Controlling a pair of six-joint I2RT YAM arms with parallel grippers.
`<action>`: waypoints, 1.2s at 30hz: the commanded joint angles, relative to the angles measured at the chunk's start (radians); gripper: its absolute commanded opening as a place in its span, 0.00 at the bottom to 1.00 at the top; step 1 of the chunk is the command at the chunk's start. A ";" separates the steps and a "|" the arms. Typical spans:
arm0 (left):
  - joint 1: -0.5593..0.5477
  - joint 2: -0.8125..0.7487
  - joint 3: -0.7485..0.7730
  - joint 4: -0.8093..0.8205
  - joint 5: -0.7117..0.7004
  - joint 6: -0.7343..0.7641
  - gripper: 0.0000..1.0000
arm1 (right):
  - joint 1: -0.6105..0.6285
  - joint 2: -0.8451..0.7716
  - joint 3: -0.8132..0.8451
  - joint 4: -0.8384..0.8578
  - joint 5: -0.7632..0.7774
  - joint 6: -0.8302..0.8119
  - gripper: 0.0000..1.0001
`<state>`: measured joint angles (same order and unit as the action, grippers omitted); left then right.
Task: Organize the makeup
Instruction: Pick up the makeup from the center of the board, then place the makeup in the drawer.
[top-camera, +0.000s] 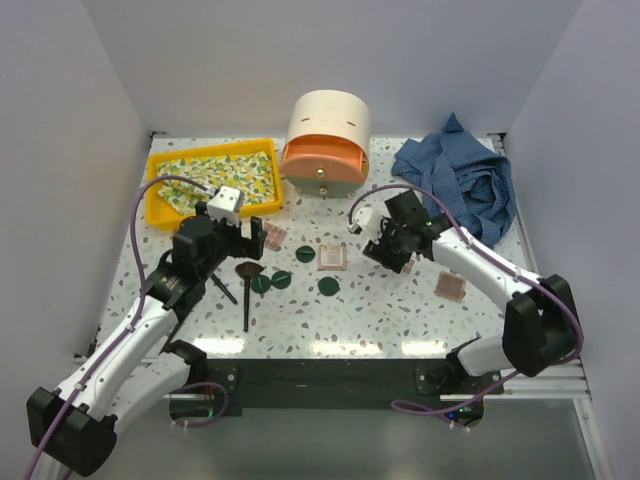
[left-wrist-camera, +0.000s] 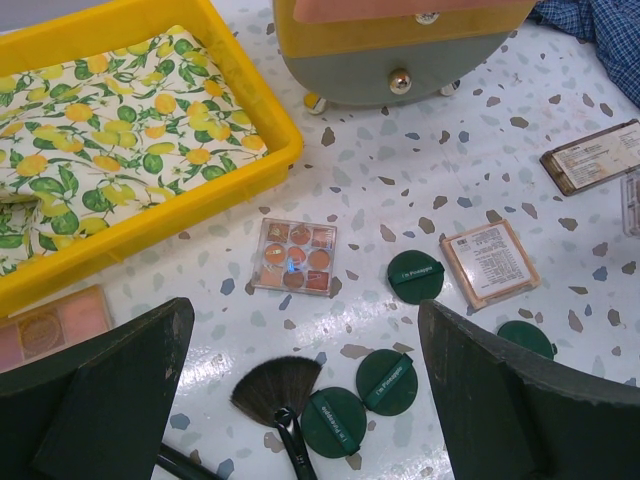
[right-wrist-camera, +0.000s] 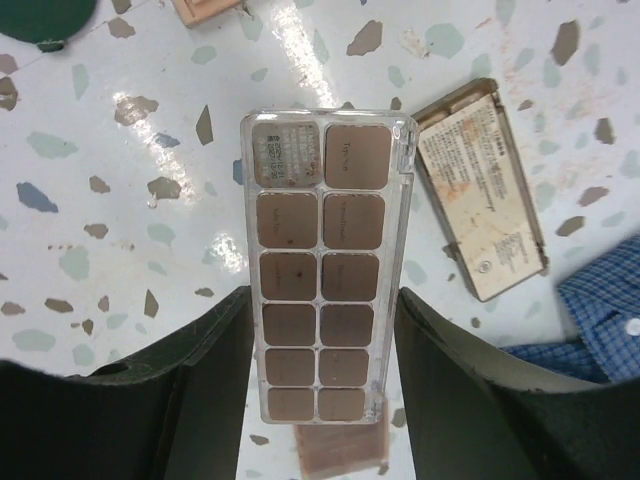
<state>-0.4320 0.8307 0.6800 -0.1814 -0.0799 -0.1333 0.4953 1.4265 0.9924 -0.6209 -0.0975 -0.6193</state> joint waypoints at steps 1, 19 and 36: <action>0.006 -0.013 -0.002 0.026 -0.009 0.026 1.00 | 0.002 -0.087 0.092 -0.106 -0.024 -0.125 0.08; 0.006 -0.004 -0.002 0.023 -0.017 0.026 1.00 | 0.003 -0.078 0.486 -0.326 -0.154 -0.237 0.07; 0.006 0.010 -0.005 0.016 -0.066 0.032 1.00 | 0.106 0.448 1.187 -0.108 0.057 -0.261 0.11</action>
<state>-0.4320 0.8379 0.6754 -0.1829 -0.1169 -0.1307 0.5877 1.8465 2.0750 -0.8406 -0.1127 -0.8600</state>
